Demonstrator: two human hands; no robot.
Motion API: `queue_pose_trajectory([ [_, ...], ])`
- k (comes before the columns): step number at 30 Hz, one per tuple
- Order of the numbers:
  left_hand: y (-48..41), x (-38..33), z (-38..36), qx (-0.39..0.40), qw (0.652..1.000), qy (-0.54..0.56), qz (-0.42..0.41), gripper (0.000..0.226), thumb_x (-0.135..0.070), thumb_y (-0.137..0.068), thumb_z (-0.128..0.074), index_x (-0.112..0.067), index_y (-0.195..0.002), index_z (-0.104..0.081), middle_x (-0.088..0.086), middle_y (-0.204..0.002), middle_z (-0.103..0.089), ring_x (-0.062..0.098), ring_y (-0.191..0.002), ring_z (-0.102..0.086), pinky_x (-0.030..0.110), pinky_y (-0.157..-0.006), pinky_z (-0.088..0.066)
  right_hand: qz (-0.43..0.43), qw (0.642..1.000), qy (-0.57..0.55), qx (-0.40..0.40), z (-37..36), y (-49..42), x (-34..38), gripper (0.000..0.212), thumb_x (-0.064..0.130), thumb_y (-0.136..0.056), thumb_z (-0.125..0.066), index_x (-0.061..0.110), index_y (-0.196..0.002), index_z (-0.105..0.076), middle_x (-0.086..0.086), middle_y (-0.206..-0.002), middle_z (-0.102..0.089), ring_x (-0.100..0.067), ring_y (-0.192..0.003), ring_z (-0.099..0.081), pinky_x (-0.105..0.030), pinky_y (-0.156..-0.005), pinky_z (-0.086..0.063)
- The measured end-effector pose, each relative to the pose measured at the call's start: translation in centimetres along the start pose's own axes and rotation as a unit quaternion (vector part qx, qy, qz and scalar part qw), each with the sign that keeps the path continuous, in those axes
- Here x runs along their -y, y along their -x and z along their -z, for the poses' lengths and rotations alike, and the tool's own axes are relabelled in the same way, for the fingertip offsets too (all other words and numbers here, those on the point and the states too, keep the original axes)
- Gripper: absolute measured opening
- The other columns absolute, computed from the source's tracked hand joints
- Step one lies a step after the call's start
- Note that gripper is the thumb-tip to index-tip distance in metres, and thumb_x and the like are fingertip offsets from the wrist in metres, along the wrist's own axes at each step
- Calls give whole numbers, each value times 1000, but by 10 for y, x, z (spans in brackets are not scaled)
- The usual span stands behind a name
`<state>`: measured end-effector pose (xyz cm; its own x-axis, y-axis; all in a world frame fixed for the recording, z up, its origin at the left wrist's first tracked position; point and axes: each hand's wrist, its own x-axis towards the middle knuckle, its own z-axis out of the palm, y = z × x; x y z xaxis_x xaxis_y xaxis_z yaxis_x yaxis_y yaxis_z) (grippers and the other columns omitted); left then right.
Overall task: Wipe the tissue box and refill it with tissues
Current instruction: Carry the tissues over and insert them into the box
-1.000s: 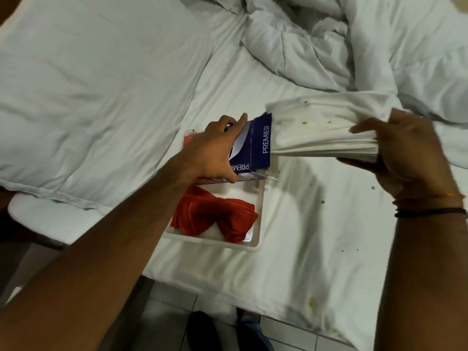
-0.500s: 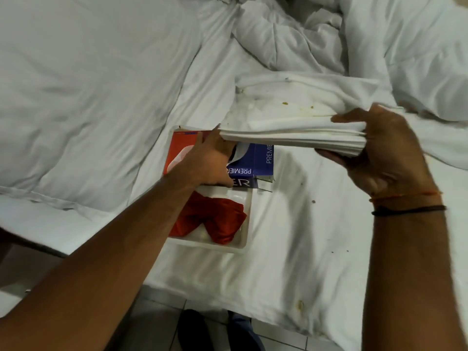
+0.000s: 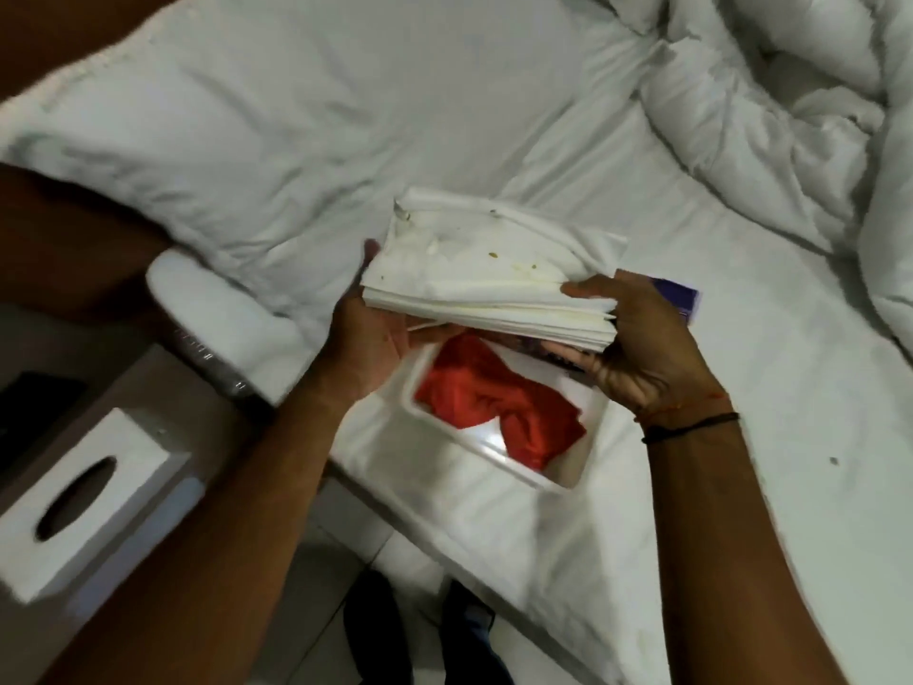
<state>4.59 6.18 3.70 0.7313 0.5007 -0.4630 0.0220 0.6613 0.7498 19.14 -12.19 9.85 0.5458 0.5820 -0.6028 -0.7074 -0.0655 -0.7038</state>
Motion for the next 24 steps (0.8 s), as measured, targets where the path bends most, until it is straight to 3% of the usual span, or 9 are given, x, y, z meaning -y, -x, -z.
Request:
queue_pose_trajectory([
  [2, 30, -17, 44, 2, 999, 54, 5, 77, -74, -96, -22, -24, -117, -77, 10, -129, -71, 31, -115, -70, 49, -80, -62, -9, 998, 40, 39, -35, -7, -23, 19, -3, -92, -57, 6, -104, -68, -15, -92, -75, -28, -74, -75, -42, -60, -65],
  [4, 63, -27, 90, -36, 998, 52, -19, 74, -79, -84, -50, -21, -124, -72, 11, -131, -69, 32, -114, -69, 47, -72, -62, -18, 994, 80, 71, -72, -11, -53, 21, -7, -91, -56, 5, -103, -69, -17, -93, -75, -30, -75, -75, -42, -58, -64],
  [6, 91, -30, 135, -81, 996, 23, -28, 63, -51, -70, -84, -18, -121, -69, 8, -122, -73, 30, -107, -71, 43, -61, -63, -36, 987, 120, 104, -107, -12, -88, 25, -7, -90, -56, 4, -108, -69, -21, -101, -75, -33, -83, -75, -44, -62, -64],
  [8, 123, -33, 178, -127, 991, -16, -50, 40, -20, -75, -79, -17, -114, -69, 3, -110, -77, 26, -100, -73, 42, -59, -63, -51, 978, 154, 131, -140, -12, -127, 36, -6, -87, -57, 7, -120, -67, -22, -114, -73, -37, -94, -73, -49, -69, -62],
  [11, 171, -34, 228, -187, 981, -27, -51, 24, -1, -87, -70, -16, -106, -69, -5, -94, -79, 16, -87, -76, 42, -59, -64, -87, 961, 205, 166, -184, -3, -181, 35, 10, -89, -69, 8, -124, -69, -16, -120, -74, -38, -103, -72, -55, -79, -61],
  [14, 210, -20, 277, -221, 974, -35, -42, 33, -8, -80, -75, -19, -110, -67, -7, -98, -79, 15, -92, -75, 48, -68, -65, -94, 946, 265, 161, -221, 7, -232, 39, 23, -84, -80, 6, -118, -73, -21, -114, -75, -40, -99, -74, -59, -78, -60],
  [16, 228, -4, 302, -241, 970, -26, -26, 35, -9, -82, -75, -21, -113, -66, -3, -108, -77, 21, -101, -73, 54, -78, -63, -86, 937, 295, 165, -237, 10, -256, 35, 12, -83, -81, 5, -116, -73, -19, -109, -77, -39, -97, -75, -56, -74, -62],
  [20, 252, 37, 341, -280, 959, 33, -23, 48, -15, -77, -73, -19, -124, -65, 3, -119, -75, 26, -107, -73, 54, -79, -62, -112, 908, 350, 200, -257, 4, -293, 37, -6, -83, -75, 7, -117, -71, -13, -107, -79, -31, -95, -76, -47, -71, -65],
  [24, 265, 83, 369, -331, 941, 69, -3, 33, -2, -89, -69, -19, -117, -69, 2, -114, -77, 28, -110, -72, 46, -82, -61, -143, 870, 409, 235, -260, -17, -335, 41, -8, -82, -75, 5, -121, -70, -13, -110, -78, -30, -100, -75, -38, -72, -65],
])
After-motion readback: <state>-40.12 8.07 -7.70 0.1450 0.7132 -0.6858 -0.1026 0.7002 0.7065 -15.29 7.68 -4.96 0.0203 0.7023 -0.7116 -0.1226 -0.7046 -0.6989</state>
